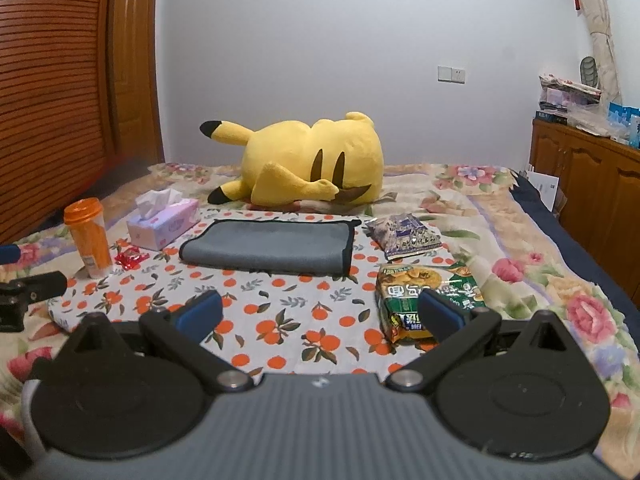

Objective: Fold towel

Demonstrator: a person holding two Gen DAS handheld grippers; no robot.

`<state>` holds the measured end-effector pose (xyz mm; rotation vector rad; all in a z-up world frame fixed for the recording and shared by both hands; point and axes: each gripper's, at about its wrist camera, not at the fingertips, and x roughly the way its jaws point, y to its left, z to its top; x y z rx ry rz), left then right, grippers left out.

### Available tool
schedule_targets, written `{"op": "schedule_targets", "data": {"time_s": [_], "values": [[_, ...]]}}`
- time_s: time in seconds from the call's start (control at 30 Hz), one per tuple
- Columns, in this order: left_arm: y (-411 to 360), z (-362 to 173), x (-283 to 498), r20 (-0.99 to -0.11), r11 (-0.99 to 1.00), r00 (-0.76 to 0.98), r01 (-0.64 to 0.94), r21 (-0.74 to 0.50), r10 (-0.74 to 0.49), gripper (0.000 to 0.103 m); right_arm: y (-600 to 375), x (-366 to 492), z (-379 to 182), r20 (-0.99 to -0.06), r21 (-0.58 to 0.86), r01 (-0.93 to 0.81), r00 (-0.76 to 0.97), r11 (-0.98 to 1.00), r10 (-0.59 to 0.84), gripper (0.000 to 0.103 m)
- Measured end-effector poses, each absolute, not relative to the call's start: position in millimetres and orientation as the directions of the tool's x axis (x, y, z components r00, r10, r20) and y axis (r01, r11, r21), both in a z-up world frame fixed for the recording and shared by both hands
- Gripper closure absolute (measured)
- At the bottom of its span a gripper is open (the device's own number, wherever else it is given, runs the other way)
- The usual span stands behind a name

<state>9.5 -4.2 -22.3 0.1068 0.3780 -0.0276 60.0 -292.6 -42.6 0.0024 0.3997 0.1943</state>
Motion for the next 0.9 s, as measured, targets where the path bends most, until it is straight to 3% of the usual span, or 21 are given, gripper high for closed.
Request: {"op": "schedule_targets", "data": {"time_s": [0.9], "values": [[-2.8,-18.5,3.1,-0.327,0.994,0.945,0.049,0.097,-0.015,0.0,-297.7,54.7,-38.3,-0.334,0.06,-0.158,0.927,0.986,0.169,0.0]]}}
